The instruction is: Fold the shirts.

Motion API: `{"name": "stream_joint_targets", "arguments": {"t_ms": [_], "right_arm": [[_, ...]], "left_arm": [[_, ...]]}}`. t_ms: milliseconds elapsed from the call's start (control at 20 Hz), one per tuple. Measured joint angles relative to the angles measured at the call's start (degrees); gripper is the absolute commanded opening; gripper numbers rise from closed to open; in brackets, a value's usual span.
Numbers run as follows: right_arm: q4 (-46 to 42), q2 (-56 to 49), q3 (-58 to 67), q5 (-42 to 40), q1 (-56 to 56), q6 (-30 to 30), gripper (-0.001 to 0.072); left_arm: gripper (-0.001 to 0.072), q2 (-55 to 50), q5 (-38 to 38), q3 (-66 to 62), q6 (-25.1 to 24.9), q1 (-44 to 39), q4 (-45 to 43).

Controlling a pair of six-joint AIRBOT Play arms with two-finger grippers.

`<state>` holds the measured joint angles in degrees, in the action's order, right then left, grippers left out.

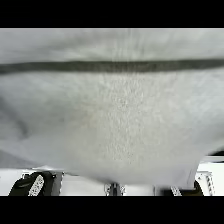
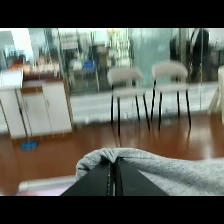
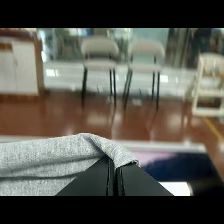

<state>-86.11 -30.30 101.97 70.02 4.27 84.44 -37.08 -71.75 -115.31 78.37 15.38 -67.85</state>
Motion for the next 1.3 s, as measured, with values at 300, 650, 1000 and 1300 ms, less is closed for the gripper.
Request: {"name": "stream_joint_targets", "arguments": {"t_ms": [300,650,1000,1300], "right_arm": [[-4.0,-13.6,-1.9,20.1,0.0,0.9,0.0057],[-0.8,-37.0,-16.3,16.1,-0.1,3.3,0.0057],[9.5,-56.8,-20.2,-16.5,-0.1,4.7,0.0056],[14.1,-65.7,-20.6,-41.0,0.0,3.8,0.0056]], "left_arm": [[0.0038,-1.0,-6.8,18.4,0.3,-0.1,-1.0],[0.0038,-19.0,-2.6,40.5,0.5,-1.4,1.0],[0.0038,-42.6,22.7,39.3,-0.6,-7.6,11.3],[0.0038,-55.7,44.4,35.2,-4.9,-13.9,15.3]]}}
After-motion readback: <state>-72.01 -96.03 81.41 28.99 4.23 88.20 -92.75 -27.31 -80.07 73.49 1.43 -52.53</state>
